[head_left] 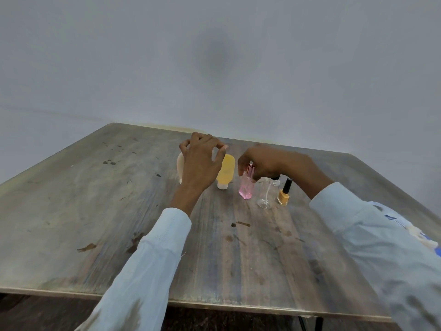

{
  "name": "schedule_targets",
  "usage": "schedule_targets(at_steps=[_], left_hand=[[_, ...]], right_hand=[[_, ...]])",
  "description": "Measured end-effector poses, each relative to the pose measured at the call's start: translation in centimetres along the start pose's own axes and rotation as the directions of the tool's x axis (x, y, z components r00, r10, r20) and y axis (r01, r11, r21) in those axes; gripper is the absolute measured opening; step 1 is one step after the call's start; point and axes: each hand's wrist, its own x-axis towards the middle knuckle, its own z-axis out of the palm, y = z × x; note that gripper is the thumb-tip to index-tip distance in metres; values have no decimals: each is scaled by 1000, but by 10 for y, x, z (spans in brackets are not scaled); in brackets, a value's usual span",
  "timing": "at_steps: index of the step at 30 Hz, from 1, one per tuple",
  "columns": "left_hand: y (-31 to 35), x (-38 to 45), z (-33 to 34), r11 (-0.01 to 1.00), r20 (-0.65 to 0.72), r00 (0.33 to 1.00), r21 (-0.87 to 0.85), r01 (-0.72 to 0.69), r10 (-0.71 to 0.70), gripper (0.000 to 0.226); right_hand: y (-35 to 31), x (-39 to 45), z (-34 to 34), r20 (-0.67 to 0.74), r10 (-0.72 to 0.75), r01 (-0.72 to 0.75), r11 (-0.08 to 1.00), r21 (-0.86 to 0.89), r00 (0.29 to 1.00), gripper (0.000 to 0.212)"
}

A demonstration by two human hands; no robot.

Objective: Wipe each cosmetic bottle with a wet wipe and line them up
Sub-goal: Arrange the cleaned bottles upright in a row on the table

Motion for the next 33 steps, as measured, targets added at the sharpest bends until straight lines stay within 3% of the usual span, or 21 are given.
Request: schedule_targets(at_steps=[9,13,20,33], left_hand=[[3,1,0,1000,-23,1000,5,7,-7,16],[2,0,2,1000,-2,1000,2,9,-9,14],[-1,-2,4,1000,101,995,8,-21,20,11],[-2,-2,4,1000,100,995,19,-23,21,14]], right_hand=[[1,6,4,49,29,-27,999,-45,998,38],[0,9,5,8,32,-31,998,-57,999,43],[3,13,10,-21,44,-46,996,-71,999,39],[10,21,10,-69,113,-116,992,-41,991,29]])
